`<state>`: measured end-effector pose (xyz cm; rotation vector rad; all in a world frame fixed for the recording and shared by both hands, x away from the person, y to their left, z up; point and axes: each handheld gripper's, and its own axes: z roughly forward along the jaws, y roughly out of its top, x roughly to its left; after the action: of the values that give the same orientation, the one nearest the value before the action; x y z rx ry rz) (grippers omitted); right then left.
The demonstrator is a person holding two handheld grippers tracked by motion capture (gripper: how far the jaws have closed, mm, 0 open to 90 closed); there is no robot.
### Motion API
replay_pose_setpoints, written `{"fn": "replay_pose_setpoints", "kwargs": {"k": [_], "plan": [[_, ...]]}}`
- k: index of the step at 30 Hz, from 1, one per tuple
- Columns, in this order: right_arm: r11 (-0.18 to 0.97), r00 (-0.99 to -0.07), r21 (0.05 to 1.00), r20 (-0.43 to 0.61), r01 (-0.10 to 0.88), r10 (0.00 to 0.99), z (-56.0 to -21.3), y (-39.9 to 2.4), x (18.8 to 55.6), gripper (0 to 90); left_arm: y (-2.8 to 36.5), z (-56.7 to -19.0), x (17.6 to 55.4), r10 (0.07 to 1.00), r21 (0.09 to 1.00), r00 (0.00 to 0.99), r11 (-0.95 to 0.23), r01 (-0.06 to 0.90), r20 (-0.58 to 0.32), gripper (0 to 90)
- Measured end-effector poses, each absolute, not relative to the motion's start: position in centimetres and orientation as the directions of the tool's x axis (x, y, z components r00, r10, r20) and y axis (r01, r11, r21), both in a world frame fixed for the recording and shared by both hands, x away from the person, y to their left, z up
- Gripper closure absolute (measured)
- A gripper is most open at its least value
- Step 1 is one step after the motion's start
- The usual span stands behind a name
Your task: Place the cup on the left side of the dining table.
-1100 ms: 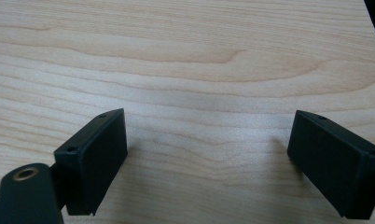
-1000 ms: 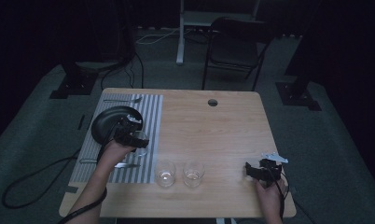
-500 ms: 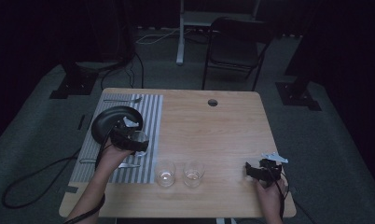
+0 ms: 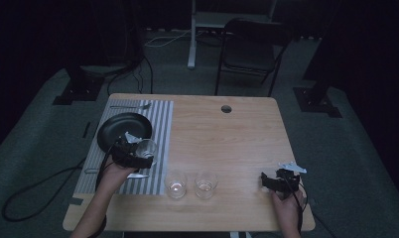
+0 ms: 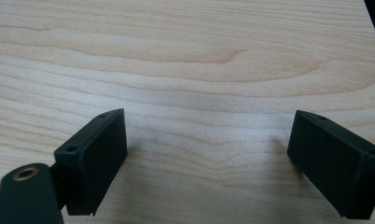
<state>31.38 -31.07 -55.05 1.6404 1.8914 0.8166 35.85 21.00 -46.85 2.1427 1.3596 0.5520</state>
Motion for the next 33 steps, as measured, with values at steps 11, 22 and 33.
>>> {"fn": "replay_pose_setpoints", "kwargs": {"k": [11, 22, 33], "plan": [[0.093, -0.147, 0.72, 0.012, 0.687, 0.989, -55.1, -31.1, 31.4, 11.4, 22.9, -47.7, 33.6, 0.927, 0.648, 0.374, -0.31, 0.695, 0.043, 1.3], [0.093, -0.147, 0.721, 0.012, 0.687, 0.989, -55.1, -31.1, 31.4, 11.4, 25.1, -48.7, 31.5, 0.942, 0.647, 0.333, -0.277, 0.711, 0.037, 1.3], [0.092, -0.146, 0.72, 0.013, 0.688, 0.989, -55.0, -31.1, 31.4, 11.4, 27.5, -50.4, 29.6, 0.964, 0.643, 0.265, -0.223, 0.733, 0.033, 1.3]]}}
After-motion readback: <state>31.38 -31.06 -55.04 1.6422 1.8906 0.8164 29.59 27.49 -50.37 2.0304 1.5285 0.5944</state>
